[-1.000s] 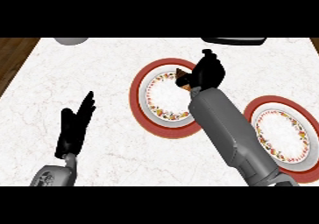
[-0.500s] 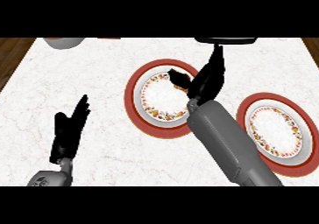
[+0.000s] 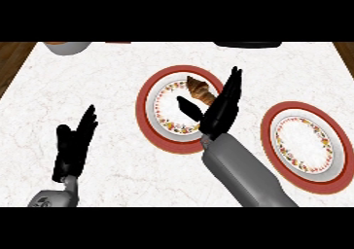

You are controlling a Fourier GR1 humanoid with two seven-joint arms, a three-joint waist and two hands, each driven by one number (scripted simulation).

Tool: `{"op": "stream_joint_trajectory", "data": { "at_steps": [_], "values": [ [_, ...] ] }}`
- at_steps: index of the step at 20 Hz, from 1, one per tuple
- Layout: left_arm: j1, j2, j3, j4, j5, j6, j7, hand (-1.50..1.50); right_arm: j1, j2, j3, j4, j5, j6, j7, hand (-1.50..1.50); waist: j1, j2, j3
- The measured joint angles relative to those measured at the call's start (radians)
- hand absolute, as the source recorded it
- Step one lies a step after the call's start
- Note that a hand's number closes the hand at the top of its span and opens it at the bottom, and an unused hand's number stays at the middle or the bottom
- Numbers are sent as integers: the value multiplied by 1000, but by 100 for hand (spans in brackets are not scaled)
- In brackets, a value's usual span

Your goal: Pick the croissant from the plate and place it in the plate

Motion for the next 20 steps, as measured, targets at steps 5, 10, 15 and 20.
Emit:
{"op": "stream_joint_trajectory", "data": {
  "at_steps": [5, 10, 15, 20],
  "values": [
    [26, -1, -3, -31, -4, -3, 4, 0, -5, 1, 25, 38, 33, -46, 49, -150, 1, 0, 0],
    [25, -22, -16, -16, -25, 14, -3, 0, -6, 2, 25, 92, 55, -70, 91, -150, 3, 1, 0],
    [27, -22, -9, -13, -23, 6, -10, 0, 15, 2, 23, 129, 83, -89, 124, -150, 2, 1, 0],
    [8, -12, 8, 6, -19, -5, -16, 0, 28, 3, 10, 145, 110, -91, 161, -150, 1, 0, 0]
  ]
}}
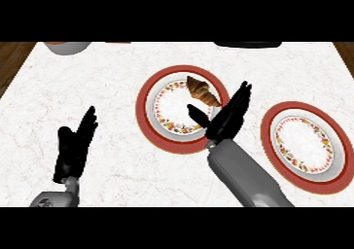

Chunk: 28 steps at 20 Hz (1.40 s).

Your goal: Pick the croissant from the plate and place it in the plate

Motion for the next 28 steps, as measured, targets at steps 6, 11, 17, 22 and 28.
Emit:
{"op": "stream_joint_trajectory", "data": {
  "at_steps": [6, 11, 17, 22, 28],
  "values": [
    [-3, -11, 8, 26, -3, 4, -15, 0, 83, 1, -12, -64, 64, 11, 39, -150, -12, -3, 0],
    [7, -5, 14, 12, -3, -2, -11, 0, 162, 1, -39, -134, 128, 14, 58, -150, -16, -5, 0],
    [25, -13, 17, 10, -8, 2, -21, 0, 329, 1, -70, -265, 253, 8, 69, -150, -24, -5, 0],
    [29, -9, 20, -18, -7, -3, 1, 0, 429, 1, -86, -380, 332, 25, 84, -150, -25, -4, 0],
    [22, 1, 31, -37, 1, -15, 21, 0, 545, 1, -123, -456, 397, 21, 85, -150, -27, -3, 0]
  ]
}}
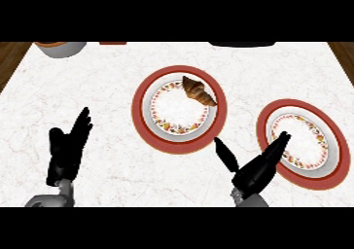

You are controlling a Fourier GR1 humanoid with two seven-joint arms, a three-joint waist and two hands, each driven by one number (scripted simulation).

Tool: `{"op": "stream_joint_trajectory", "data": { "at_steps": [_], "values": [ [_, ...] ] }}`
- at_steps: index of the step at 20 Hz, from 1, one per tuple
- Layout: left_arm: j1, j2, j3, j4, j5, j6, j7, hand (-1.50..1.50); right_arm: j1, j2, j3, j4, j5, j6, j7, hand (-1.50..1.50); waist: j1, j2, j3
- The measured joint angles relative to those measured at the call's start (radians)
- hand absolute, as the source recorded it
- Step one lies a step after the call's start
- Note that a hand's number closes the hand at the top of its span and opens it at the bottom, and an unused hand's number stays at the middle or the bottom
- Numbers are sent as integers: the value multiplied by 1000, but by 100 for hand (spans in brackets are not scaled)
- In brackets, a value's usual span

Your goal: Pick the croissant from the plate and place it in the plate

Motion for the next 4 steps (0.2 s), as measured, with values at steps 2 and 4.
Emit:
{"op": "stream_joint_trajectory", "data": {
  "at_steps": [2, 4],
  "values": [
    [4, -3, 1, 1, 0, -1, -2, 0, 29, 0, -2, -42, 16, 8, 5, -150, -1, 1, 0],
    [11, 0, 3, -12, 0, -3, -1, 0, 67, 0, 5, -78, 34, 22, 11, -150, -2, 0, 0]
  ]
}}
